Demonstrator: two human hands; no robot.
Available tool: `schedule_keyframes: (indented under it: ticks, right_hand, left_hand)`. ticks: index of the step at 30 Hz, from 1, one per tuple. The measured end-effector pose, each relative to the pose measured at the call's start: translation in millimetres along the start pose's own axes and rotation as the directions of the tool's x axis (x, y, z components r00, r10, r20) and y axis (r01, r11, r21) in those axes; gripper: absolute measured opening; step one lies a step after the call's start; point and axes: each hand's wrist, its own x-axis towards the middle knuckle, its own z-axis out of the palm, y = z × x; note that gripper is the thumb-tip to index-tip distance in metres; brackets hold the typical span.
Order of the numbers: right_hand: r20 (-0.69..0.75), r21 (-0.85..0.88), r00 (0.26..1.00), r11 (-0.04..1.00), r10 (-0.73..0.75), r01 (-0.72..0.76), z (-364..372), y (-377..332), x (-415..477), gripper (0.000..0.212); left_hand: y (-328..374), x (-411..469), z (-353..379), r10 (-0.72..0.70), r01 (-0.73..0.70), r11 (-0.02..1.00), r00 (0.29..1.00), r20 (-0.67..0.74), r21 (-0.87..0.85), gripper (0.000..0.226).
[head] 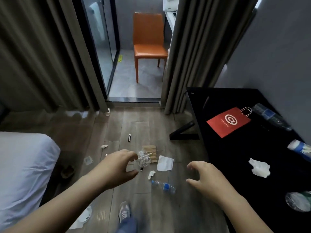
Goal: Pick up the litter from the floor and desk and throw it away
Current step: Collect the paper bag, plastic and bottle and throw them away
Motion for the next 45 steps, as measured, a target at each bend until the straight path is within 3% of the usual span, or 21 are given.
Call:
schedule_keyframes:
  ticks: [9,18,27,33,40,45]
  right_hand:
    - [0.080,0.062,0.985,0.985,0.155,-0.160,23.4,-15.1,118.9,0.042]
    - [0.144,0.105,0.962,0.963,0.233,-0.249,85.0,23.3,214.8,0.041]
    - [0.210,0.111,0.963,0.975,0.166,-0.192,256.9,103.4,322.1,0.045]
    - [0.239,-0.018,0.968,0.997,0.072,-0.070,401.9,162.9,408.4,0.046]
    - [0.252,-0.106,0.964,0.988,-0.079,0.109,540.8,216.0,503.0,0.049]
    - [0.130,-0.215,0.980,0.961,-0.150,0.176,596.7,239.1,564.8,0.050]
  left_hand:
    - [-88.1,123.8,13.5,0.032,-0.029,0.999,0.980,0.196,-0.018,0.037]
    - [-127.1,209.7,98.8,-0.035,0.031,0.999,0.949,0.313,0.018,0.036]
    - [-183.0,303.4,290.6,-0.143,0.145,0.989,0.933,0.330,0.017,0.039]
    - [-241.7,351.8,454.8,-0.185,0.189,0.982,0.925,0.332,0.019,0.039]
    - [-316.4,417.8,604.0,-0.048,0.013,0.995,0.939,0.340,0.102,0.039]
    - [-354.6,473.7,658.9,-0.008,-0.004,0.997,0.989,0.150,0.077,0.045]
